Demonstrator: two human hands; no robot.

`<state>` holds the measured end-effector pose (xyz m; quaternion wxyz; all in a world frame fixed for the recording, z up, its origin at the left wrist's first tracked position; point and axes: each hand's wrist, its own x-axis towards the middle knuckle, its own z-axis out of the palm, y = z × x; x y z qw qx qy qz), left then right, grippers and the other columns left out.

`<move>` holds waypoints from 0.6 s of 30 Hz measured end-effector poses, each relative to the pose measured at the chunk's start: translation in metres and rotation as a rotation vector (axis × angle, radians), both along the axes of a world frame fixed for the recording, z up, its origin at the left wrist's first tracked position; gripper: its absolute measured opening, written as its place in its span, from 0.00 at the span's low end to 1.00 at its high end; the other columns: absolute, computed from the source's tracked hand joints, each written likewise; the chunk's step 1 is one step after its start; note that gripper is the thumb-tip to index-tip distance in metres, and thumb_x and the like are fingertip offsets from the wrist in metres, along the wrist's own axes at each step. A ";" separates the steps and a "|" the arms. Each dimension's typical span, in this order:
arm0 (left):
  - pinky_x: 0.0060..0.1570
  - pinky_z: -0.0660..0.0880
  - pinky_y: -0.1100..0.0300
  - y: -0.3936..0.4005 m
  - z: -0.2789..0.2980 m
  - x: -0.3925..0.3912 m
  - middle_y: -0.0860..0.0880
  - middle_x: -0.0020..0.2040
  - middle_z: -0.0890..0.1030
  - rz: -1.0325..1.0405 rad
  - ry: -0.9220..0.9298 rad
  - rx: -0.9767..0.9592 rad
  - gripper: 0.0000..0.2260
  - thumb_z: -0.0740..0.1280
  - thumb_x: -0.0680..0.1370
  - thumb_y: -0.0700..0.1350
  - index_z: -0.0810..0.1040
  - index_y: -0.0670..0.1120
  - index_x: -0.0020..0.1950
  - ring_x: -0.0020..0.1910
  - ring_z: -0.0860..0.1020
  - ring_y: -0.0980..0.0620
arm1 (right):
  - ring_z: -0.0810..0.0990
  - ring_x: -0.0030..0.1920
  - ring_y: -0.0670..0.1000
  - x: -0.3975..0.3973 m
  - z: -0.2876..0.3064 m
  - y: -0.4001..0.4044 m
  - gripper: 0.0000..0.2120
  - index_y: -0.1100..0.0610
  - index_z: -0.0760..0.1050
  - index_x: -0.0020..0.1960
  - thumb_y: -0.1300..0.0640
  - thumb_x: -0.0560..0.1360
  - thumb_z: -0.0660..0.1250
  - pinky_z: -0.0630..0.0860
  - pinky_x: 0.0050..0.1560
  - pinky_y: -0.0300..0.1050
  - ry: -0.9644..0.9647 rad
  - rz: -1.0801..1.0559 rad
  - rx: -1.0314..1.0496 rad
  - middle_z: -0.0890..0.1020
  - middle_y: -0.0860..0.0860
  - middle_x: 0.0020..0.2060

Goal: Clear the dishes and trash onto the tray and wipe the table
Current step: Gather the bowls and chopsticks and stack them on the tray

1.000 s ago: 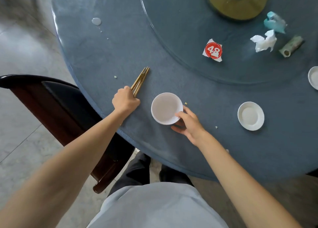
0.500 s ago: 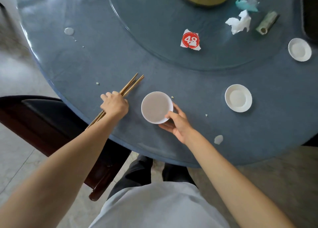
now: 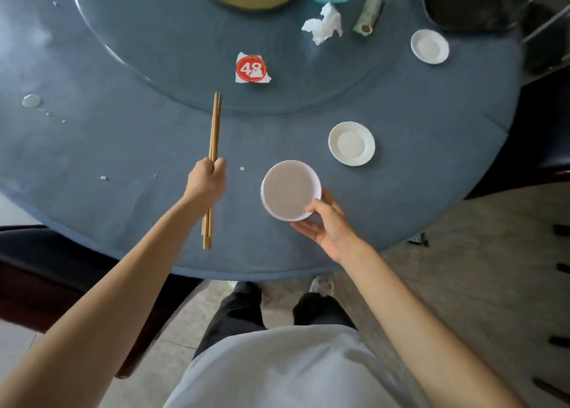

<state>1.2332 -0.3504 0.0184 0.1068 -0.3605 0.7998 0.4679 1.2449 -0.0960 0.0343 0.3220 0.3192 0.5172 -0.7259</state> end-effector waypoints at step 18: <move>0.28 0.70 0.61 0.455 0.050 -0.054 0.51 0.30 0.66 -0.037 -0.053 0.941 0.17 0.59 0.86 0.48 0.66 0.49 0.37 0.23 0.66 0.55 | 0.77 0.67 0.56 -0.020 0.061 0.415 0.19 0.49 0.79 0.61 0.67 0.77 0.63 0.85 0.43 0.50 0.156 -0.390 -0.025 0.76 0.57 0.65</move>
